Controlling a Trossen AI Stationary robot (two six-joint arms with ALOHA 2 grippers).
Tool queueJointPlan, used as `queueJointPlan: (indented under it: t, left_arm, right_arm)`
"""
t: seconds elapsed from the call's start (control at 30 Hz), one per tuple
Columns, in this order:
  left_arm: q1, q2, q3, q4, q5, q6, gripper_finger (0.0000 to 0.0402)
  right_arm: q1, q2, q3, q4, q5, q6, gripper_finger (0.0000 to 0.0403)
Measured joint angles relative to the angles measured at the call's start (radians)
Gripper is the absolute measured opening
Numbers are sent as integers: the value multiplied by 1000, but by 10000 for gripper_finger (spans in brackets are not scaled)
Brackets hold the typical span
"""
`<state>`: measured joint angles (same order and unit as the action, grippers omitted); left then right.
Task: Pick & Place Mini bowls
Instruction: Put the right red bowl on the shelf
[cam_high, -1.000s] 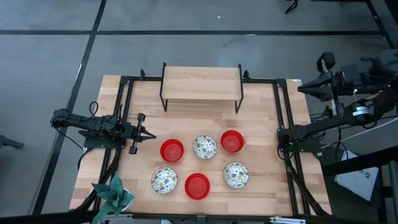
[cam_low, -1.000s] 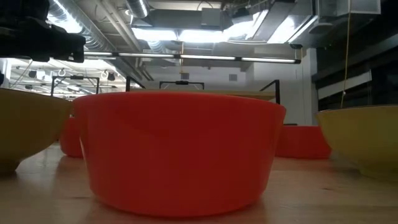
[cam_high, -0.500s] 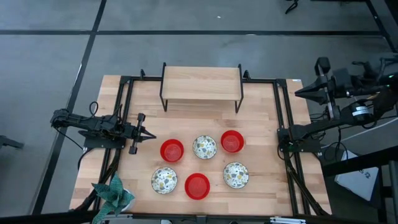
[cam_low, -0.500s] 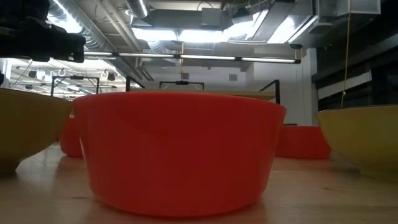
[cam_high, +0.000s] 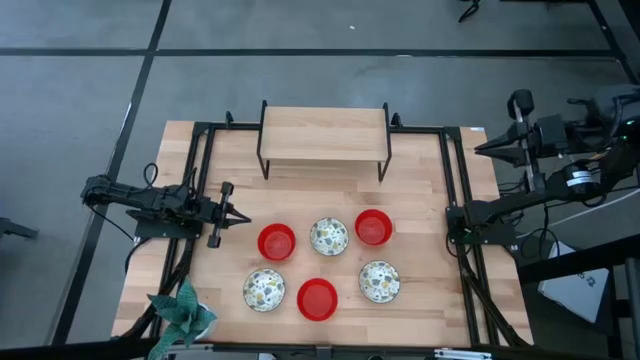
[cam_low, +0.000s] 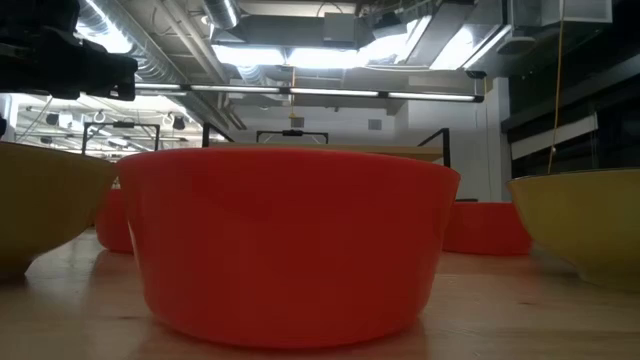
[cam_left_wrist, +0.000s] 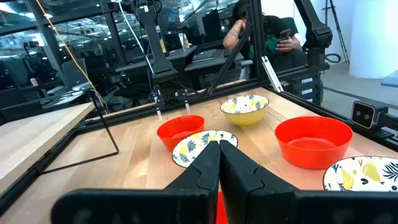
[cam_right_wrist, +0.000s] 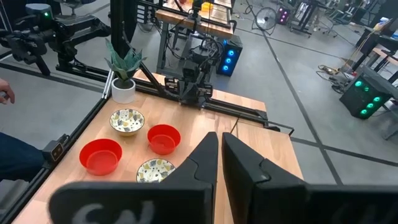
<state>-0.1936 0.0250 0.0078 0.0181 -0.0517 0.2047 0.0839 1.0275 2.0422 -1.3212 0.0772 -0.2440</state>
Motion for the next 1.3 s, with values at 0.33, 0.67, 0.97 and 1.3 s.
queueJointPlan:
  t: [0.33, 0.67, 0.97, 1.3]
  left_arm:
    - [0, 0, 0, 0, 0, 0, 4]
    - [0, 0, 0, 0, 0, 0, 4]
    - [0, 0, 0, 0, 0, 0, 4]
    - [0, 0, 0, 0, 0, 0, 4]
  right_arm:
    - [0, 7, 0, -1, -3, 1, 26]
    - [0, 18, 0, 0, -177, 3, 26]
    - [0, 18, 0, 22, -230, 28, 26]
    - [0, 22, 0, 31, -119, 133, 49]
